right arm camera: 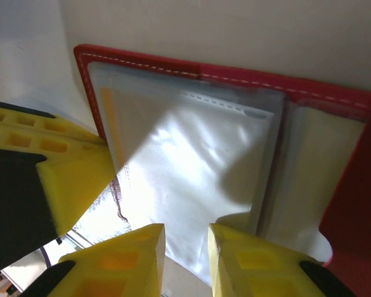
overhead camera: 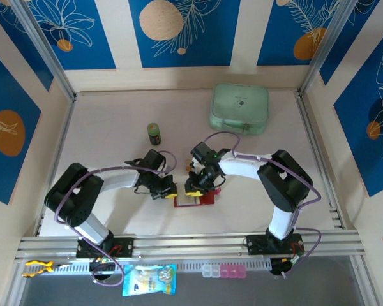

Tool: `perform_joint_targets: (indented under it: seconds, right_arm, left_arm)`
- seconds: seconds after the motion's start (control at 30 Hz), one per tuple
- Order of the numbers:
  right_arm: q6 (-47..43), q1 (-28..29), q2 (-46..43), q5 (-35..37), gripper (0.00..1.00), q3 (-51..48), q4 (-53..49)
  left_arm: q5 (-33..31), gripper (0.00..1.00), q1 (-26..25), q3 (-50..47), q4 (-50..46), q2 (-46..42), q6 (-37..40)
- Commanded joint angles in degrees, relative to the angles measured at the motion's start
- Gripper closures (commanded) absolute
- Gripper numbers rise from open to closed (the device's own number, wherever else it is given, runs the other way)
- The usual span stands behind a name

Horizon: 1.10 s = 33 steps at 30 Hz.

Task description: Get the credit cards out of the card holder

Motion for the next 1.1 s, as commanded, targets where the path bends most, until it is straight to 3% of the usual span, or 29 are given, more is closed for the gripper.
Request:
perform_joint_targets:
  seconds: [0.0,1.07]
  right_arm:
    - [-1.10,0.40,-0.02,2.72,0.74,0.80,-3.28]
    - [-0.31,-1.37,-2.97,2.11,0.74,-3.23,-0.75]
  left_arm:
    - [-1.31,0.94,-0.51,0.68,-2.94,1.16,0.69]
    - [-2.14,0.92,-0.53,3.05,-3.54,-2.98,0.21]
